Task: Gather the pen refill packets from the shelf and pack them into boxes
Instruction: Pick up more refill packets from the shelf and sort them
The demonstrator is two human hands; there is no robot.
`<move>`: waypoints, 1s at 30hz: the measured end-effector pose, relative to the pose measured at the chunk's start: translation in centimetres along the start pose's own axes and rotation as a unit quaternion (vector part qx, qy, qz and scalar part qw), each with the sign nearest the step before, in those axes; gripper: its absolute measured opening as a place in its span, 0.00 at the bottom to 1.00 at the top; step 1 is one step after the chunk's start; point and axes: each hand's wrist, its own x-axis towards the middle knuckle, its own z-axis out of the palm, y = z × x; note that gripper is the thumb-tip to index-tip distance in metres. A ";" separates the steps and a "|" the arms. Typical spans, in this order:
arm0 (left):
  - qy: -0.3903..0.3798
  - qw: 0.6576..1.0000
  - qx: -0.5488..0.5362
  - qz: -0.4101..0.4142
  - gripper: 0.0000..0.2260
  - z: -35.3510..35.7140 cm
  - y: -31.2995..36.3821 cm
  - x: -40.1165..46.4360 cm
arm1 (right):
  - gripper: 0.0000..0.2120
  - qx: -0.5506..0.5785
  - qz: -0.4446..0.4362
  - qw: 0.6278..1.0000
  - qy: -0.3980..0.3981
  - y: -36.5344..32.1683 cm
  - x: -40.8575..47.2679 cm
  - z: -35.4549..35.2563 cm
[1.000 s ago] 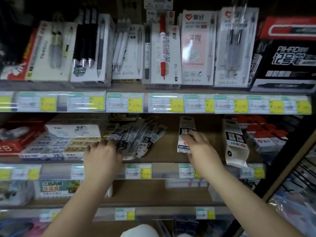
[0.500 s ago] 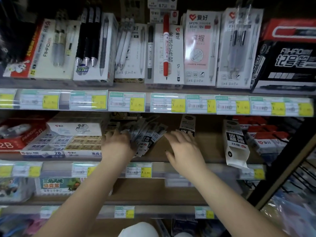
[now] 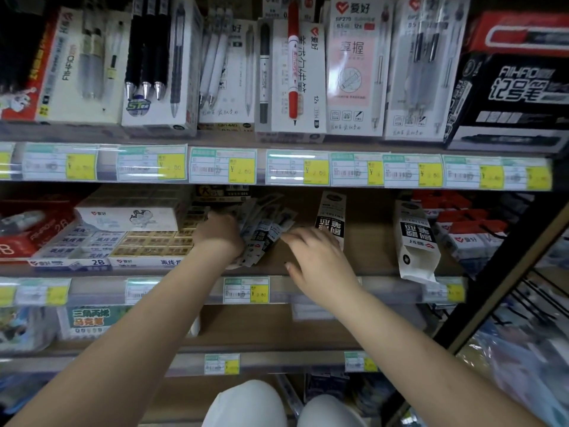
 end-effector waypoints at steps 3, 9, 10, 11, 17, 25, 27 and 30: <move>-0.015 0.999 -0.047 0.019 0.15 -0.2 -0.5 0.3 | 0.22 0.003 -0.008 1.000 -0.007 -0.3 -0.4 0.3; -0.002 0.994 -0.105 0.005 0.22 0.2 -0.2 0.0 | 0.22 0.017 -0.004 1.000 -0.024 -0.4 -0.8 0.4; 0.002 0.994 -0.113 0.006 0.24 0.3 -0.1 0.0 | 0.22 0.019 -0.004 0.999 -0.025 -0.4 -0.8 0.3; 0.006 0.992 -0.127 0.004 0.25 0.3 -0.1 0.0 | 0.22 0.022 -0.003 0.999 -0.025 -0.3 -0.8 0.1; 0.037 0.974 -0.224 0.003 0.20 0.7 -0.8 -0.1 | 0.21 0.037 0.008 0.999 -0.027 0.0 -1.4 -0.7; 0.062 0.952 -0.300 0.019 0.17 0.6 -1.6 -0.9 | 0.22 0.039 0.020 0.998 -0.051 0.2 -1.8 -1.4; 0.071 0.953 -0.294 0.029 0.19 0.5 -1.6 -0.9 | 0.22 0.039 0.022 0.998 -0.053 0.2 -1.7 -1.4; 0.080 0.964 -0.248 0.052 0.24 0.3 -1.6 -1.3 | 0.21 0.049 0.033 0.997 -0.050 0.3 -1.6 -1.4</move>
